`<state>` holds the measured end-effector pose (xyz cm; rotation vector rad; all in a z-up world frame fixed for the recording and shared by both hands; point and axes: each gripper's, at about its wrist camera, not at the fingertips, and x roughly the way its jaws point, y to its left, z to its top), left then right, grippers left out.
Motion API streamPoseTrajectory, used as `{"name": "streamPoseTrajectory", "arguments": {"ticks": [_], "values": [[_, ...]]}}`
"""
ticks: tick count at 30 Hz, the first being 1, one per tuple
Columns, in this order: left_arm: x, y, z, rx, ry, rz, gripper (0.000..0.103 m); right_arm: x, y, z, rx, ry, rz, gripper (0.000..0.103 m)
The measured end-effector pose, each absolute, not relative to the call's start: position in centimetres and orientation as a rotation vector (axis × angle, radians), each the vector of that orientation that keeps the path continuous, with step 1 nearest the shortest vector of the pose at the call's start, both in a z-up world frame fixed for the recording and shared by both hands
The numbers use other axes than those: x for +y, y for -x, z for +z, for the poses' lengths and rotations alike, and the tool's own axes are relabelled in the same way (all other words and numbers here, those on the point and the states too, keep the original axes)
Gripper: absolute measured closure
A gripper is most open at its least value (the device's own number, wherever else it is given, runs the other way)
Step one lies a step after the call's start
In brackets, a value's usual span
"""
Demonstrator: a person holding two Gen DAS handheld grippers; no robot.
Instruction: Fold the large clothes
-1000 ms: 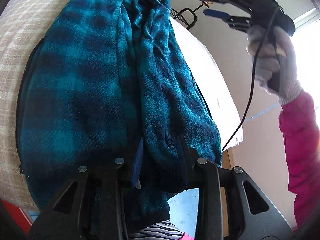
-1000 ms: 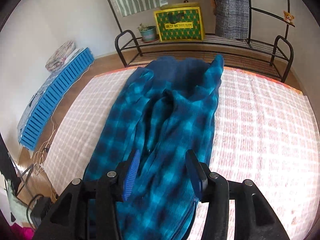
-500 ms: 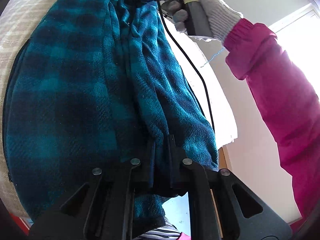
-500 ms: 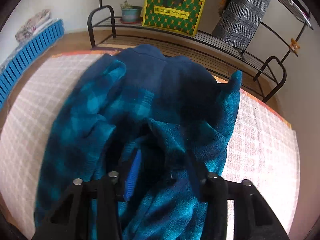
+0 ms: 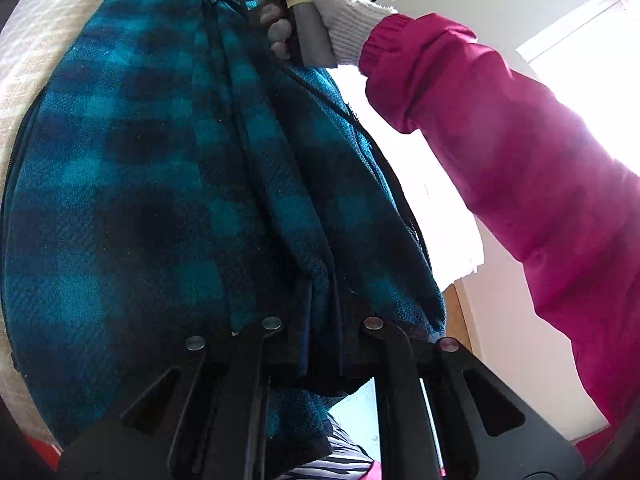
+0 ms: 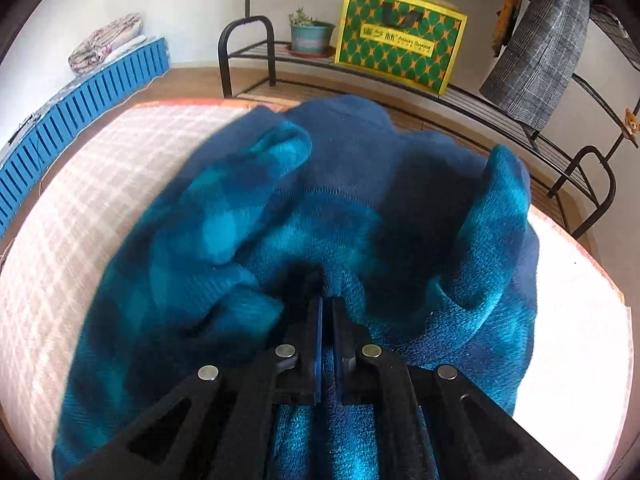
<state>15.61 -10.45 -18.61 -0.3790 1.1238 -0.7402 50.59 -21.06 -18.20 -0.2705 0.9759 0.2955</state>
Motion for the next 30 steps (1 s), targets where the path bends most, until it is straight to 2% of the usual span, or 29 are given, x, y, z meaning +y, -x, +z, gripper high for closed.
{"name": "streamPoseTrajectory", "arguments": {"ticks": [2, 3, 4, 6, 8, 13, 17, 19, 24, 25, 26, 28, 30], "values": [[-10.7, -15.5, -18.6, 1.125, 0.370, -0.742, 0.096, -22.2, -50.7, -17.7, 0.985, 0.197, 0.336, 0.099], [-10.8, -15.5, -18.5, 1.124, 0.366, -0.743, 0.096, -23.0, -50.5, -17.0, 0.995, 0.159, 0.355, 0.091], [-10.8, -15.6, -18.4, 1.123, 0.361, -0.743, 0.096, -23.8, -50.1, -15.9, 0.991, 0.131, 0.357, 0.078], [-11.2, -15.7, -18.2, 1.122, 0.367, -0.743, 0.096, -25.9, -48.2, -13.4, 0.954, 0.061, 0.374, 0.069], [-11.0, -15.8, -18.0, 1.117, 0.379, -0.742, 0.096, -28.9, -45.2, -11.4, 0.937, -0.040, 0.386, 0.069], [-10.2, -16.0, -17.9, 1.112, 0.417, -0.735, 0.096, -35.7, -35.2, -9.0, 0.963, -0.172, 0.344, 0.059], [-9.5, -16.3, -18.3, 1.123, 0.454, -0.723, 0.096, -38.3, -27.4, -11.8, 1.071, -0.246, 0.295, 0.054], [-9.0, -16.3, -18.7, 1.127, 0.466, -0.718, 0.096, -39.3, -24.0, -14.0, 1.141, -0.333, 0.289, 0.048], [-8.5, -15.7, -18.8, 1.132, 0.474, -0.705, 0.096, -38.4, -20.4, -19.1, 1.223, -0.413, 0.305, 0.050], [-8.8, -15.4, -18.6, 1.132, 0.478, -0.703, 0.096, -38.1, -20.2, -19.6, 1.225, -0.450, 0.350, 0.074], [-8.7, -15.3, -18.3, 1.129, 0.488, -0.705, 0.096, -37.6, -20.2, -19.7, 1.233, -0.461, 0.392, 0.088], [-8.6, -14.9, -17.4, 1.102, 0.501, -0.708, 0.096, -37.4, -19.8, -18.4, 1.214, -0.382, 0.358, 0.093], [-8.9, -14.4, -17.1, 1.081, 0.476, -0.706, 0.096, -38.2, -19.0, -16.7, 1.171, -0.342, 0.343, 0.094]]}}
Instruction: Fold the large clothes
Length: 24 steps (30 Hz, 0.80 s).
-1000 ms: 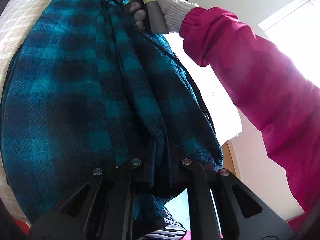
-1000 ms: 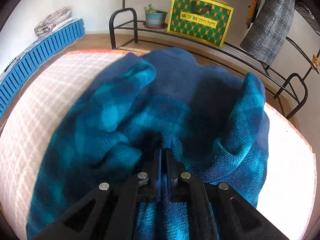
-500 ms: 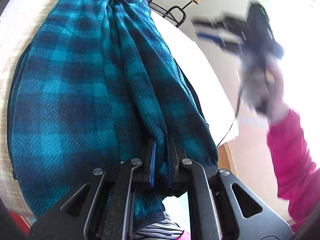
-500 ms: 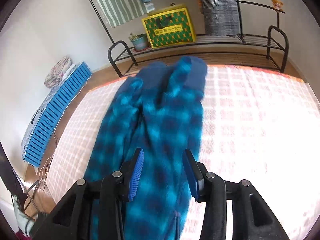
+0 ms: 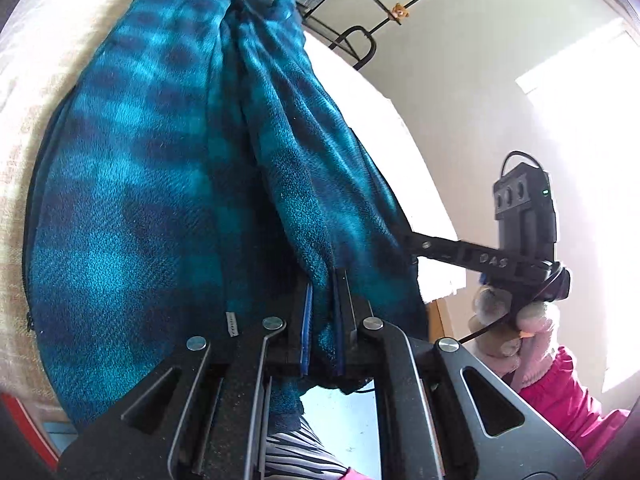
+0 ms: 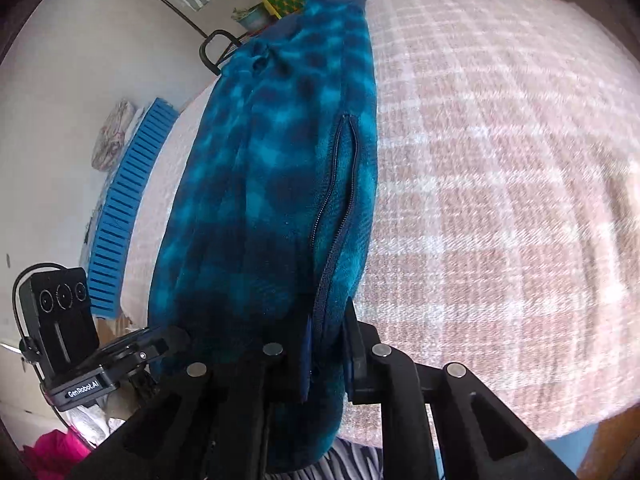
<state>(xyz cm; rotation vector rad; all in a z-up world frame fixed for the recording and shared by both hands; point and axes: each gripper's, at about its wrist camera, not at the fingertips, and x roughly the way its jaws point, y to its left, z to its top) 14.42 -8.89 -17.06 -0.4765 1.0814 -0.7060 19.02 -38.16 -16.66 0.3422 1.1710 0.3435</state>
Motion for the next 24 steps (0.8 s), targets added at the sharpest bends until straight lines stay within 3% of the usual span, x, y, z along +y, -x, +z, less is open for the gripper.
{"name": "streamPoseTrajectory", "arguments": {"ticks": [3, 5, 9, 10, 11, 12, 13, 15, 24], "values": [[-10.5, -14.2, -18.8, 1.117, 0.354, -0.678, 0.096, -39.1, -18.4, -17.0, 1.160, -0.362, 0.303, 0.097], [-10.5, -14.3, -19.8, 1.147, 0.324, -0.661, 0.096, -37.9, -18.4, -19.0, 1.209, -0.228, 0.242, 0.097], [-8.3, -13.3, -17.1, 1.110, 0.358, -0.664, 0.096, -37.7, -17.6, -17.4, 1.153, -0.224, 0.235, 0.088], [-7.3, -12.8, -16.1, 1.082, 0.363, -0.663, 0.093, -37.8, -17.2, -16.4, 1.125, -0.204, 0.220, 0.074], [-6.5, -12.0, -15.4, 1.051, 0.358, -0.646, 0.090, -37.6, -16.9, -15.4, 1.098, -0.180, 0.200, 0.068], [-5.4, -11.3, -14.8, 1.021, 0.351, -0.610, 0.076, -37.5, -16.3, -14.5, 1.069, -0.170, 0.197, 0.066], [-4.0, -10.9, -14.4, 0.995, 0.354, -0.563, 0.055, -37.3, -15.7, -13.6, 1.044, -0.180, 0.217, 0.066], [-1.0, -10.8, -14.3, 0.964, 0.384, -0.468, 0.044, -36.5, -14.4, -12.4, 1.006, -0.196, 0.273, 0.065], [4.1, -12.8, -20.1, 1.147, 0.542, -0.327, 0.043, -27.5, -13.1, -13.6, 0.999, 0.049, 0.426, 0.067]]}}
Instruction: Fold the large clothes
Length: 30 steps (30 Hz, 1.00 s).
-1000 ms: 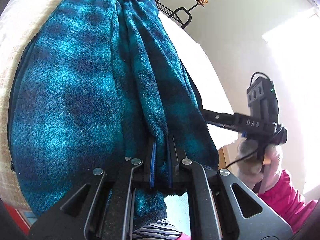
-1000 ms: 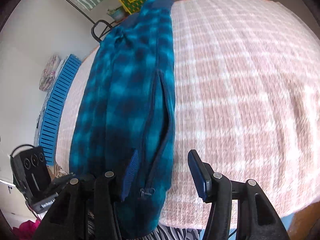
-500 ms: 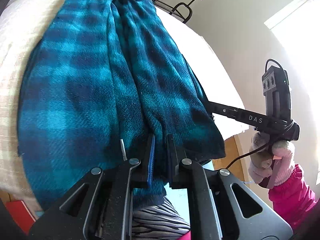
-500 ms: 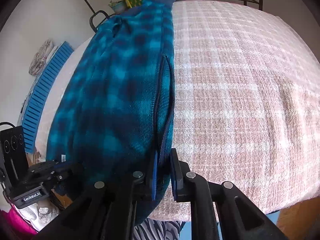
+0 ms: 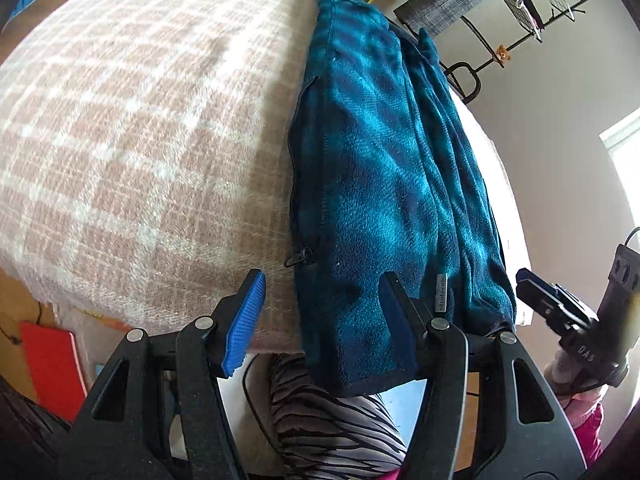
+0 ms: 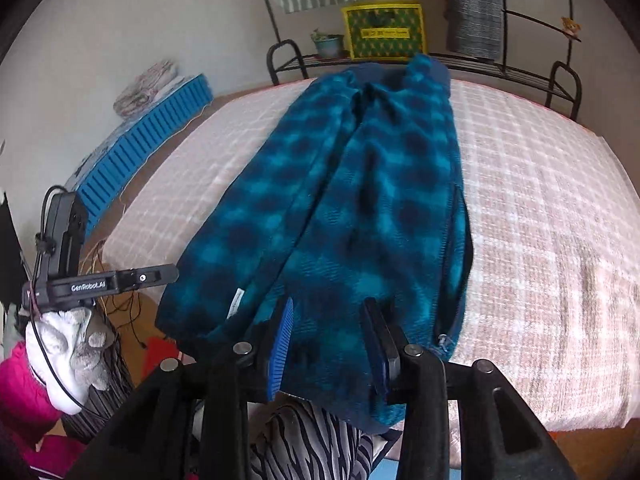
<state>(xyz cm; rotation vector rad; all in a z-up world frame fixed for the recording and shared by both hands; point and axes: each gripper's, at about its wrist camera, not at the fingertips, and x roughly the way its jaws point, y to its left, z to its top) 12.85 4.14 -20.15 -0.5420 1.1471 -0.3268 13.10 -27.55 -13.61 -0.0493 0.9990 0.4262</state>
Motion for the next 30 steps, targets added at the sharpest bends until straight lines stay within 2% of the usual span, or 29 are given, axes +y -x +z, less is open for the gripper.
{"name": "streamPoseTrajectory", "arguments": {"ticks": [3, 4, 6, 11, 12, 15, 16, 18, 20, 22, 24, 26, 28, 30], "values": [[4.2, -11.7, -20.6, 1.152, 0.536, -0.339, 0.043, -27.2, -12.7, -16.0, 1.038, 0.163, 0.413, 0.072], [3.7, -11.7, -20.6, 1.149, 0.524, -0.347, 0.043, -27.8, -12.7, -17.4, 1.087, 0.143, 0.406, 0.076], [3.0, -11.8, -21.2, 1.158, 0.523, -0.362, 0.043, -29.1, -12.0, -18.8, 1.101, 0.079, 0.408, 0.076], [1.6, -11.3, -20.4, 1.177, 0.501, -0.408, 0.043, -29.2, -10.6, -16.6, 1.062, 0.092, 0.448, 0.076], [1.7, -11.3, -20.5, 1.188, 0.517, -0.418, 0.044, -29.8, -10.5, -15.8, 1.042, 0.066, 0.442, 0.071], [2.0, -11.2, -20.9, 1.207, 0.578, -0.426, 0.054, -33.0, -10.6, -14.1, 0.986, -0.037, 0.378, 0.044], [2.1, -11.2, -21.0, 1.212, 0.587, -0.431, 0.057, -34.1, -10.8, -14.0, 0.987, -0.074, 0.361, 0.040], [1.9, -11.1, -21.0, 1.209, 0.573, -0.433, 0.060, -35.8, -11.6, -14.9, 1.029, -0.155, 0.351, 0.040], [1.9, -10.9, -21.0, 1.207, 0.562, -0.434, 0.068, -37.0, -12.4, -16.2, 1.067, -0.211, 0.339, 0.040], [2.0, -11.0, -21.0, 1.209, 0.571, -0.435, 0.084, -37.9, -13.0, -17.6, 1.103, -0.276, 0.341, 0.039], [2.0, -11.3, -21.0, 1.209, 0.587, -0.441, 0.089, -38.3, -13.3, -18.9, 1.133, -0.368, 0.381, 0.040], [2.3, -11.1, -20.4, 1.202, 0.592, -0.447, 0.091, -37.9, -13.3, -19.7, 1.153, -0.416, 0.432, 0.045], [2.6, -10.8, -19.7, 1.180, 0.607, -0.454, 0.091, -37.4, -13.2, -20.1, 1.165, -0.435, 0.468, 0.062], [2.7, -10.6, -19.5, 1.169, 0.610, -0.444, 0.089, -37.2, -13.1, -20.1, 1.159, -0.426, 0.478, 0.062]]}}
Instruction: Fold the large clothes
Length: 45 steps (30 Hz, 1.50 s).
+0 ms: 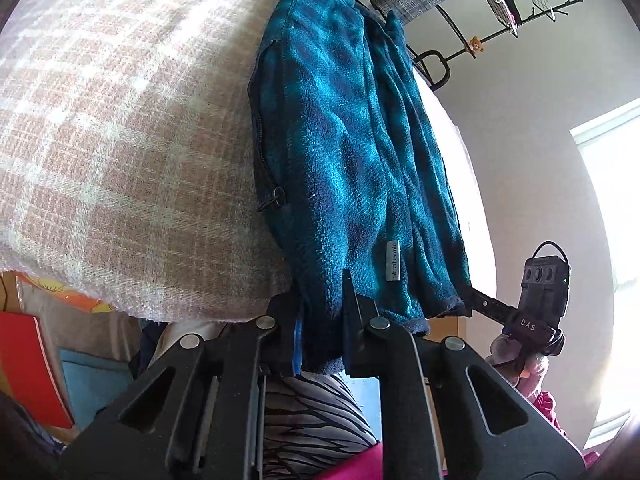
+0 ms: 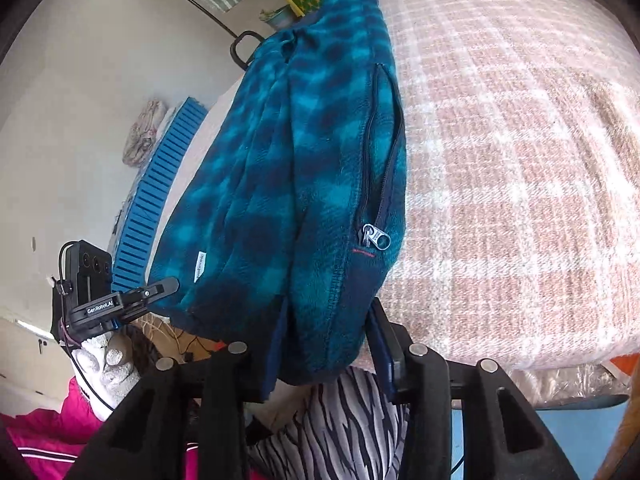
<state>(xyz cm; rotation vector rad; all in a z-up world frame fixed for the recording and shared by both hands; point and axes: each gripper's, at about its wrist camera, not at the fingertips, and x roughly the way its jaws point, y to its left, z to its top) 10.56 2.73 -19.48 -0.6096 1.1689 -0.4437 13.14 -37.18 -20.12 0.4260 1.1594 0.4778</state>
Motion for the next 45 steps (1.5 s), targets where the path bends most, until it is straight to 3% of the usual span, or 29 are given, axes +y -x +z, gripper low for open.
{"name": "streamPoseTrajectory", "arguments": {"ticks": [2, 3, 5, 6, 9, 10, 13, 22, 30, 37, 45], "values": [[2.5, -10.6, -20.5, 1.202, 0.623, -0.418, 0.073, -37.2, -13.3, -20.4, 1.166, -0.426, 0.479, 0.059], [2.3, -10.5, -21.1, 1.217, 0.637, -0.427, 0.063, -37.0, -13.3, -20.9, 1.185, -0.435, 0.479, 0.050], [2.1, -10.3, -21.2, 1.191, 0.632, -0.427, 0.063, -37.1, -13.5, -21.1, 1.182, -0.464, 0.492, 0.048], [1.9, -10.3, -21.1, 1.192, 0.612, -0.432, 0.063, -37.0, -13.6, -21.2, 1.186, -0.473, 0.502, 0.049], [1.7, -10.4, -20.6, 1.203, 0.588, -0.439, 0.087, -36.7, -13.8, -21.2, 1.197, -0.498, 0.529, 0.067], [1.9, -10.5, -20.4, 1.202, 0.602, -0.448, 0.089, -36.7, -13.9, -21.0, 1.200, -0.502, 0.530, 0.074], [2.4, -10.6, -19.3, 1.186, 0.647, -0.469, 0.091, -37.2, -14.1, -20.5, 1.185, -0.566, 0.546, 0.081], [2.9, -13.5, -13.4, 1.078, 0.712, -0.549, 0.092, -39.3, -14.6, -16.7, 1.068, -0.766, 0.571, 0.085], [2.8, -19.6, -10.5, 0.998, 0.703, -0.522, 0.092, -39.4, -19.2, -12.4, 0.979, -0.739, 0.531, 0.086], [2.7, -25.6, -12.1, 1.003, 0.742, -0.452, 0.092, -38.5, -25.7, -11.9, 0.985, -0.689, 0.458, 0.086], [1.8, -30.9, -16.2, 1.071, 0.724, -0.367, 0.092, -37.2, -32.1, -15.0, 1.066, -0.637, 0.370, 0.086]]}}
